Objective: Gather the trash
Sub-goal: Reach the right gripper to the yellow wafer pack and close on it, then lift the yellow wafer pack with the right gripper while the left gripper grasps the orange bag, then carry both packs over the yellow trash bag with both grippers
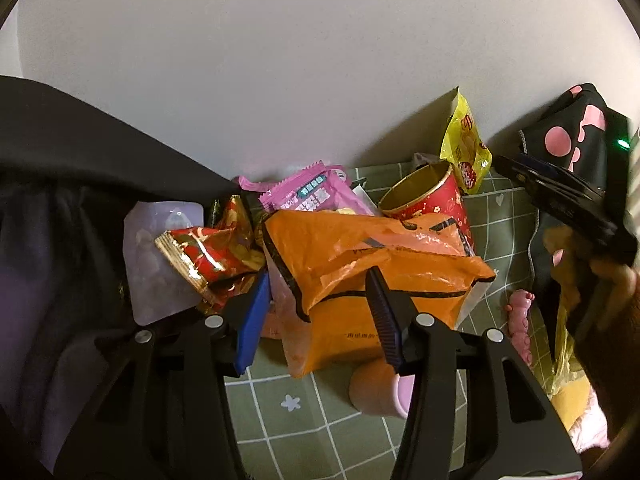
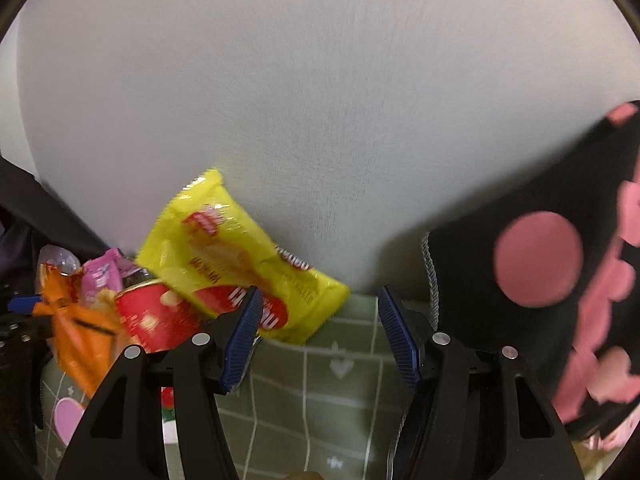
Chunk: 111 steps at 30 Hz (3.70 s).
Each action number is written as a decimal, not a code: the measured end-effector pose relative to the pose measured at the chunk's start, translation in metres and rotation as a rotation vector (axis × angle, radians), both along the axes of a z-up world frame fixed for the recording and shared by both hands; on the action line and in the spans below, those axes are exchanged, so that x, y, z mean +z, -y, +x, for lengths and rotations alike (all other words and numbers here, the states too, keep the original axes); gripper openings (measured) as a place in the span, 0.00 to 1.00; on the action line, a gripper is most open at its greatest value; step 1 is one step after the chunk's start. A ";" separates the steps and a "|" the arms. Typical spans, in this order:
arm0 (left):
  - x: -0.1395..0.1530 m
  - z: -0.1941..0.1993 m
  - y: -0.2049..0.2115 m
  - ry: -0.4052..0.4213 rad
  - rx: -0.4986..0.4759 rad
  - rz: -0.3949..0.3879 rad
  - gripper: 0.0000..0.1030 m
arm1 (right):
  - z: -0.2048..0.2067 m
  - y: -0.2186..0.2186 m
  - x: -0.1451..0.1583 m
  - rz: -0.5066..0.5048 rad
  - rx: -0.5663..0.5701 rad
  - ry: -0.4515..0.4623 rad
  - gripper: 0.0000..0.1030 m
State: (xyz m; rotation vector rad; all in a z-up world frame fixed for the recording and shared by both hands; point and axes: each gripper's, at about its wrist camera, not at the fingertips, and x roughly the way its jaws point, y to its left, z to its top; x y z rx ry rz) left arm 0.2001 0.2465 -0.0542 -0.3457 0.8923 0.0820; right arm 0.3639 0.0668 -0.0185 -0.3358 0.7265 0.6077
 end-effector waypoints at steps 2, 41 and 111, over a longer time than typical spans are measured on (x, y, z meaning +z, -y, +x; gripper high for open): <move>0.001 -0.002 -0.002 0.001 0.007 0.006 0.45 | 0.010 -0.004 -0.005 0.001 0.010 -0.008 0.55; -0.005 -0.043 -0.047 0.055 0.178 -0.057 0.45 | -0.040 -0.085 -0.044 0.013 0.014 0.010 0.22; 0.073 0.088 0.398 -0.037 -0.727 0.179 0.11 | -0.192 0.375 0.134 0.119 -0.549 0.173 0.04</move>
